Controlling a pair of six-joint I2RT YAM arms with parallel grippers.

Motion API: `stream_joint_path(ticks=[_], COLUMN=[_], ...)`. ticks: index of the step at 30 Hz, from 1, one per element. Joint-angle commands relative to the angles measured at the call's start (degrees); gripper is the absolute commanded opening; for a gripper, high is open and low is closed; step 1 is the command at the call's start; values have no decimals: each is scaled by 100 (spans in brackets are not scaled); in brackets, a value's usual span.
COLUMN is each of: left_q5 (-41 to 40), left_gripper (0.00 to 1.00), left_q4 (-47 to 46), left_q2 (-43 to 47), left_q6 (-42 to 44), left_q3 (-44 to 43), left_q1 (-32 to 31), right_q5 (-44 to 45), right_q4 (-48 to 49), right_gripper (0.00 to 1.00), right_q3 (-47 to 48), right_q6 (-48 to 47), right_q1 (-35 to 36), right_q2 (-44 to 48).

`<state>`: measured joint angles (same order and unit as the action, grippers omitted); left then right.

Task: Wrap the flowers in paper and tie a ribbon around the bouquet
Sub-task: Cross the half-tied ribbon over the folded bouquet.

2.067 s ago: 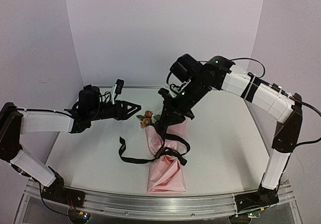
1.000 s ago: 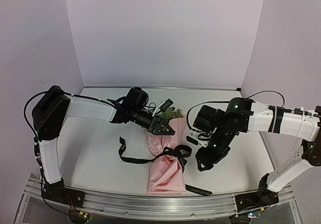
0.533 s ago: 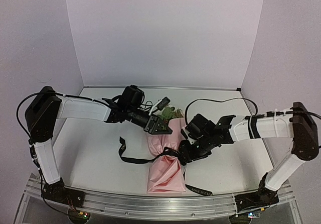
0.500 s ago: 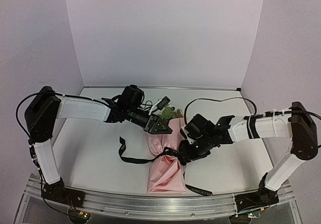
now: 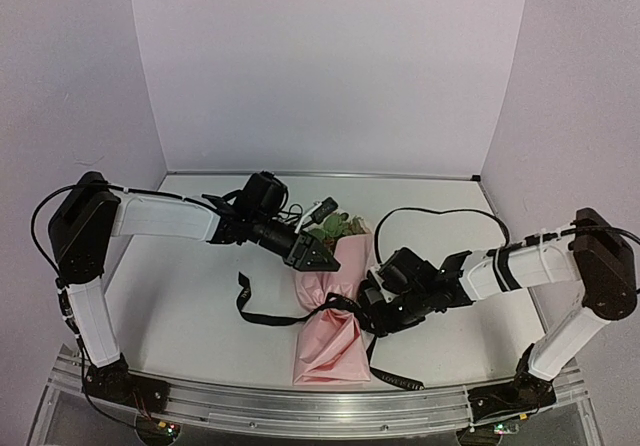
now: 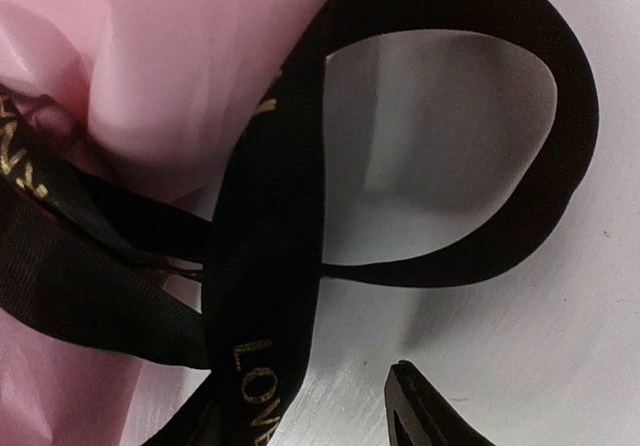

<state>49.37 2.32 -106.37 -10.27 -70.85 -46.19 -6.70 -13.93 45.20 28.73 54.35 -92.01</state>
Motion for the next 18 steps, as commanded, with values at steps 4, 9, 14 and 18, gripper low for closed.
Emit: stream_joint_path(ticks=[4, 9, 14, 18], left_q5=[-32, -88, -133, -72], left_gripper=[38, 36, 32, 32], left_q4=[194, 299, 265, -667], left_q2=[213, 206, 581, 966], left_q6=[171, 176, -81, -778], left_q3=[-295, -338, -44, 569], left_q1=[-12, -13, -31, -320], right_q5=[-252, -370, -520, -470], right_q4=[722, 676, 650, 483], right_gripper=[52, 47, 28, 3], right_q3=[290, 594, 656, 650], right_q6=[128, 156, 219, 249], right_q1=[-12, -13, -10, -8], right_q2=[-304, -539, -612, -443])
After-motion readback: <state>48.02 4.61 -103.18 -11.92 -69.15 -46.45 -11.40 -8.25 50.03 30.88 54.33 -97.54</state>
